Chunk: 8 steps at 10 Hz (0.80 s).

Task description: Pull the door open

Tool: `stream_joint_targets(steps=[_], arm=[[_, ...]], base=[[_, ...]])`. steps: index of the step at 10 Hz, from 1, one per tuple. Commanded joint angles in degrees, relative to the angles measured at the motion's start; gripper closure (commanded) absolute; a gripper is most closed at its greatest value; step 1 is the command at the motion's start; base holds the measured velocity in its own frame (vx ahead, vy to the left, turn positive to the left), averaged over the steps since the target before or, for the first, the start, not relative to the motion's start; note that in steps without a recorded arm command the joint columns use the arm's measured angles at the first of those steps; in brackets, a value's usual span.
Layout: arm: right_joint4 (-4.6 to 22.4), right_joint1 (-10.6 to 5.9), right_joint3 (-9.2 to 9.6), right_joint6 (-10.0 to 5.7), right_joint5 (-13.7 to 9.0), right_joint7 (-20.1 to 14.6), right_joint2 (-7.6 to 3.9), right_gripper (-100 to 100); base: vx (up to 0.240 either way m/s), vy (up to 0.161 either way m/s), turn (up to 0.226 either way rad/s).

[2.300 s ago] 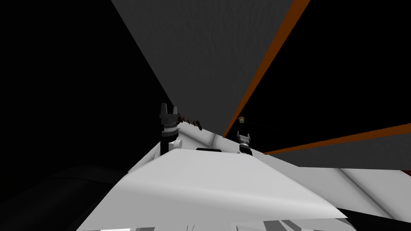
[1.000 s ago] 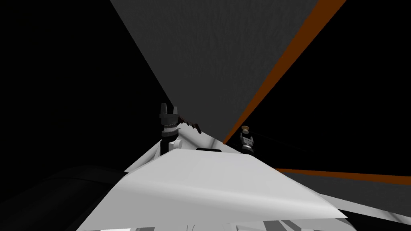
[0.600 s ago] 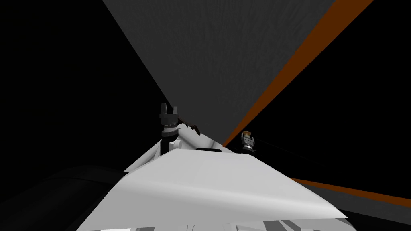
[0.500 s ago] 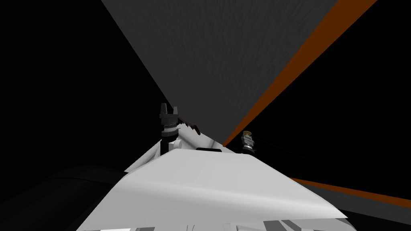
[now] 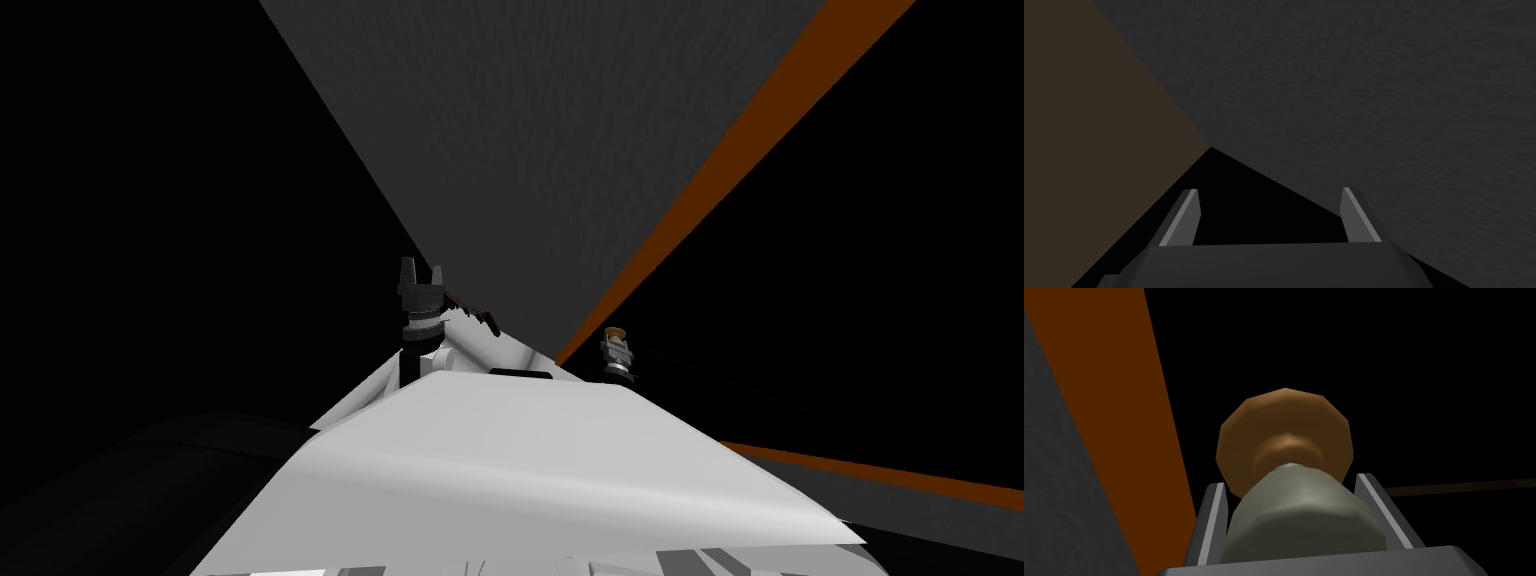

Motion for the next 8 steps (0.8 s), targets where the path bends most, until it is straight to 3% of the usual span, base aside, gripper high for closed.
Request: stream_joint_targets(steps=[1,8], arm=[[-0.43,0.33,0.91,-0.17,0.48,-0.66,-0.36,100],[-2.58,1.99,5.45,-1.00,2.87,-3.99,-2.16,100]], base=[[-0.101,-0.028,0.050],[-0.209,-0.002,0.059]])
